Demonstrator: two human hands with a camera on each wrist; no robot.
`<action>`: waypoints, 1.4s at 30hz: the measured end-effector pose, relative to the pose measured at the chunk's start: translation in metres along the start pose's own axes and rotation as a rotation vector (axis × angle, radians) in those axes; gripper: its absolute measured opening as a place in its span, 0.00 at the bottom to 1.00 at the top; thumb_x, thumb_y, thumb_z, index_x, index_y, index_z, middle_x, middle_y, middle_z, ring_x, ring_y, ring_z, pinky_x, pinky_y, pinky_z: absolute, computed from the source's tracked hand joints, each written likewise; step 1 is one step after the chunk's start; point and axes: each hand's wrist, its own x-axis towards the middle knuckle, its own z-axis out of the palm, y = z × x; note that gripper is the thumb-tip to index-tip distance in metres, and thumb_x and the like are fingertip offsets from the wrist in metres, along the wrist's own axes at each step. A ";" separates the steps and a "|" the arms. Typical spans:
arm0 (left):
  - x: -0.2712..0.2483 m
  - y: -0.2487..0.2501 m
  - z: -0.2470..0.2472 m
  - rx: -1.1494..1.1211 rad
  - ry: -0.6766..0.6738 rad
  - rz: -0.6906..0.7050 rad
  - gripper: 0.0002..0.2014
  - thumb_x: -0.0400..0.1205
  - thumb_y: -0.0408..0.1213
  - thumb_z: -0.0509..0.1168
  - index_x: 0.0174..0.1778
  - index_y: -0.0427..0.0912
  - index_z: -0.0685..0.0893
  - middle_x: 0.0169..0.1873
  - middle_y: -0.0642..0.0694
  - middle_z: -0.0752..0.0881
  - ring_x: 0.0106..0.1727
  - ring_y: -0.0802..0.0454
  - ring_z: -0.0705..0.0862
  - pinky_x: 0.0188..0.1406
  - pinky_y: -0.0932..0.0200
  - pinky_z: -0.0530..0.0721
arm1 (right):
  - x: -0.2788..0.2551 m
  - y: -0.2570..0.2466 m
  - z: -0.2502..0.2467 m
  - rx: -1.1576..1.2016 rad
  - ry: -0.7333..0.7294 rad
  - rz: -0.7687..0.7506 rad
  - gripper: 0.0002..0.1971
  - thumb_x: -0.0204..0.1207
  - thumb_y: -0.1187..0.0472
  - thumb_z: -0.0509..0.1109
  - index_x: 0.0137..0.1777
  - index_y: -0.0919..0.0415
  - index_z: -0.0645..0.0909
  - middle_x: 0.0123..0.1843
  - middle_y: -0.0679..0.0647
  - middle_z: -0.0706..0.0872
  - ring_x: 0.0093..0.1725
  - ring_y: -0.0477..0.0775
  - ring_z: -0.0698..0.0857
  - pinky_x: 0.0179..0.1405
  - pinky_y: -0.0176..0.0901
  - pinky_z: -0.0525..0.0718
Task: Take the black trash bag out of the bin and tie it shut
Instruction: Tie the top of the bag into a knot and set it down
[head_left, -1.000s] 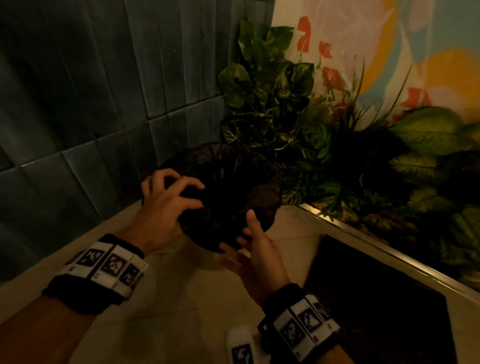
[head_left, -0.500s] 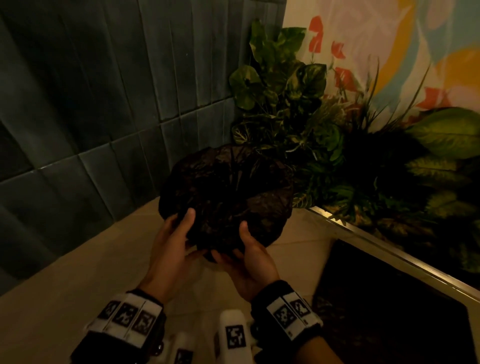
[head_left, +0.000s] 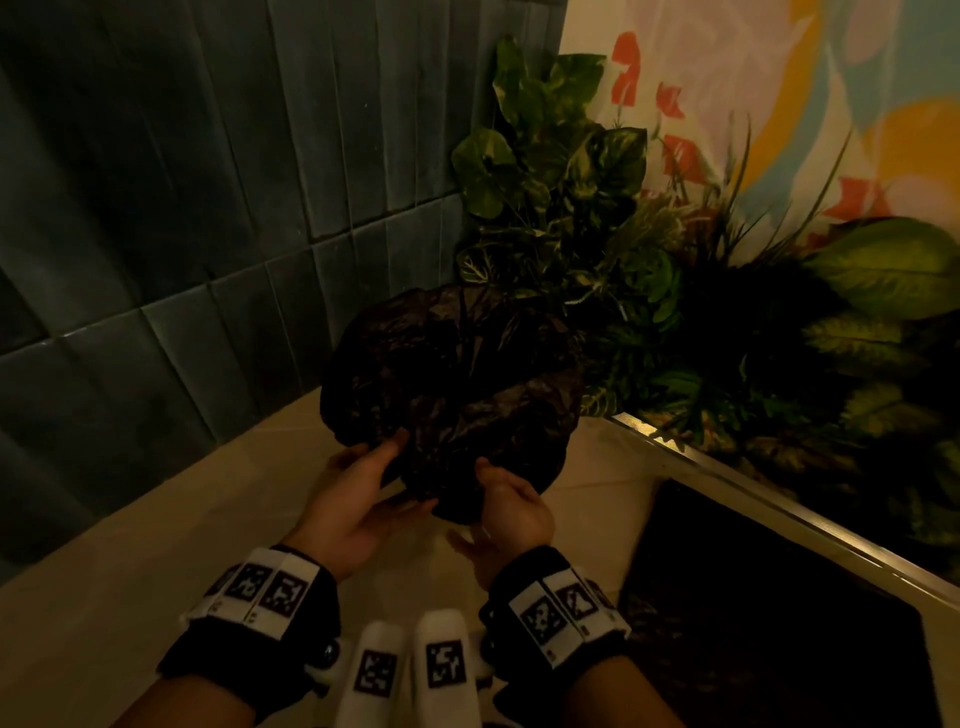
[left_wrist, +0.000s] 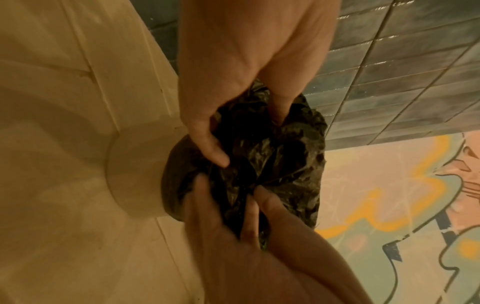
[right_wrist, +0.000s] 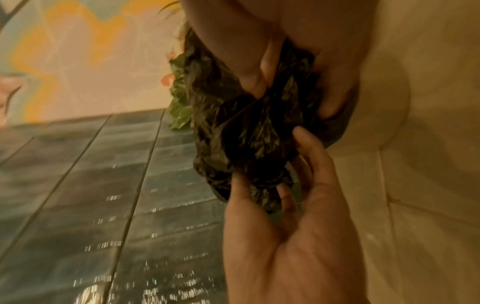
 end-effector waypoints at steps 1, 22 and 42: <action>0.000 0.000 0.003 0.013 -0.014 0.020 0.18 0.79 0.41 0.69 0.65 0.44 0.81 0.61 0.40 0.85 0.55 0.41 0.86 0.55 0.41 0.86 | 0.003 -0.001 0.003 0.007 -0.002 0.003 0.07 0.76 0.65 0.70 0.52 0.64 0.84 0.52 0.60 0.89 0.51 0.63 0.86 0.40 0.53 0.87; 0.005 0.014 0.004 0.019 -0.229 -0.067 0.11 0.78 0.27 0.55 0.49 0.39 0.82 0.47 0.40 0.80 0.50 0.40 0.80 0.64 0.34 0.78 | 0.013 -0.027 -0.012 0.347 -0.334 0.068 0.16 0.70 0.76 0.54 0.46 0.62 0.80 0.45 0.58 0.80 0.47 0.60 0.80 0.32 0.49 0.87; 0.029 0.010 0.018 0.119 -0.315 0.026 0.22 0.78 0.14 0.54 0.59 0.38 0.83 0.54 0.42 0.90 0.54 0.45 0.89 0.46 0.54 0.90 | 0.017 -0.026 -0.013 0.154 -0.102 -0.002 0.09 0.77 0.75 0.58 0.42 0.63 0.76 0.35 0.56 0.74 0.28 0.51 0.73 0.21 0.38 0.75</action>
